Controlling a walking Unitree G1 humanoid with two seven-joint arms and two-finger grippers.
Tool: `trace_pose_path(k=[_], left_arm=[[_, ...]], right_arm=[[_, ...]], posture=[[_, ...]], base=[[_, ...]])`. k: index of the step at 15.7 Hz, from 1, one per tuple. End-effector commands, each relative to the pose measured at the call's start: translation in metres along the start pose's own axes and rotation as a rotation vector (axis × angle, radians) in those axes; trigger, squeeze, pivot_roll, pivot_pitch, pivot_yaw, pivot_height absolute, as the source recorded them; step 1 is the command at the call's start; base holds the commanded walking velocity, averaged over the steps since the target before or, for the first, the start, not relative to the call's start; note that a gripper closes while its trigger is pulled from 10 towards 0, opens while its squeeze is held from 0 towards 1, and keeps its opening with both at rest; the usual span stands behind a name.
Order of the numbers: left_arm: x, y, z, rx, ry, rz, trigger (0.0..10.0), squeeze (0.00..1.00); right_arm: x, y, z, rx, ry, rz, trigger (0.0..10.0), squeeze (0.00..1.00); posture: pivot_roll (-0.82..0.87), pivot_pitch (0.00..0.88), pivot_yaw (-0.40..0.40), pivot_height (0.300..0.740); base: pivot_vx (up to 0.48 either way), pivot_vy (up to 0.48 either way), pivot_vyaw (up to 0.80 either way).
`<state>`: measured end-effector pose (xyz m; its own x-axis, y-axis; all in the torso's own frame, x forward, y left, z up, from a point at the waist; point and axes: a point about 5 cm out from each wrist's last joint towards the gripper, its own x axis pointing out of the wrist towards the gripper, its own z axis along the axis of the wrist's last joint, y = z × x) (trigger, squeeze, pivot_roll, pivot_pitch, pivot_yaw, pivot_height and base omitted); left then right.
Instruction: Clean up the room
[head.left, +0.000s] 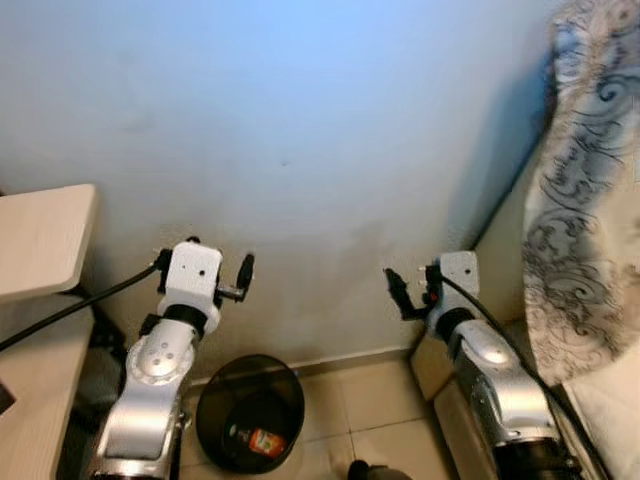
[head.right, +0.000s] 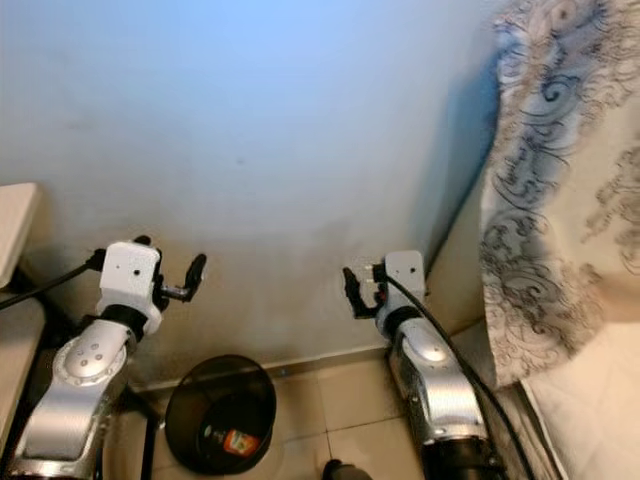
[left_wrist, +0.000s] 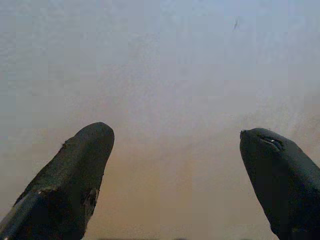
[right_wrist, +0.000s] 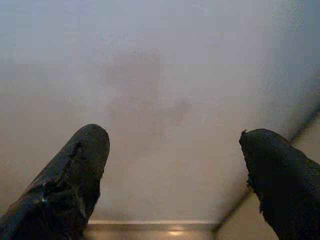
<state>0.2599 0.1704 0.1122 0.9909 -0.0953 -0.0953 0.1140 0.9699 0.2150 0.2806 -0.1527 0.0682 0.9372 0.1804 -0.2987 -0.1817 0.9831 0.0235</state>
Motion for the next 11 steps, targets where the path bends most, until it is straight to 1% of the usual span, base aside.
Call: trace_pose_path(k=[1,2,3,4,5,6,8,10,11], left_arm=[[0.001,0.004,-0.001,-0.001,0.011,0.025,10.0,0.57],[0.002,0.008,-0.001,-0.003,0.004,0.068,10.0,0.57],[0.002,0.011,0.000,-0.004,-0.019,0.091,10.0,0.57],[0.002,0.012,-0.001,0.002,-0.020,0.091,10.0,0.56],[0.002,0.012,-0.001,-0.012,-0.004,0.081,10.0,0.53],[0.001,0.009,-0.002,-0.022,0.013,0.050,10.0,0.52],[0.002,0.006,0.000,-0.033,0.004,0.006,10.0,0.45],[0.002,0.006,0.001,-0.025,-0.008,0.012,10.0,0.45],[0.002,0.006,0.001,-0.034,-0.010,0.006,10.0,0.45]], right_arm=[[0.000,0.001,0.002,-0.010,-0.013,0.001,10.0,1.00],[0.001,-0.002,0.009,-0.017,-0.050,-0.020,10.0,1.00],[0.001,-0.004,0.013,-0.013,-0.059,-0.015,10.0,1.00],[0.001,-0.005,0.014,0.008,-0.061,-0.018,10.0,1.00],[0.002,-0.002,0.018,0.041,-0.095,-0.010,10.0,1.00],[0.002,-0.001,0.021,0.004,-0.127,-0.029,10.0,1.00],[0.003,0.001,0.019,0.008,-0.118,-0.034,10.0,1.00],[0.003,0.001,0.018,0.017,-0.113,-0.033,10.0,1.00],[0.002,-0.004,0.018,0.023,-0.112,-0.063,10.0,1.00]], posture=[[0.12,0.013,0.001,0.740],[0.12,0.013,0.001,0.740],[0.12,0.013,0.001,0.740],[0.12,0.013,0.000,0.740],[0.12,0.013,-0.001,0.740],[0.12,0.013,-0.001,0.740],[0.12,0.014,-0.004,0.740],[0.12,0.014,-0.005,0.740],[0.12,0.014,-0.005,0.740]], base=[[0.000,0.000,-0.76],[0.000,0.000,-0.75],[0.000,0.000,-0.76],[0.000,0.000,-0.76],[0.000,0.000,-0.76],[0.000,0.000,-0.75],[0.000,0.000,-0.76],[0.000,0.000,-0.76],[0.000,0.000,-0.76]])
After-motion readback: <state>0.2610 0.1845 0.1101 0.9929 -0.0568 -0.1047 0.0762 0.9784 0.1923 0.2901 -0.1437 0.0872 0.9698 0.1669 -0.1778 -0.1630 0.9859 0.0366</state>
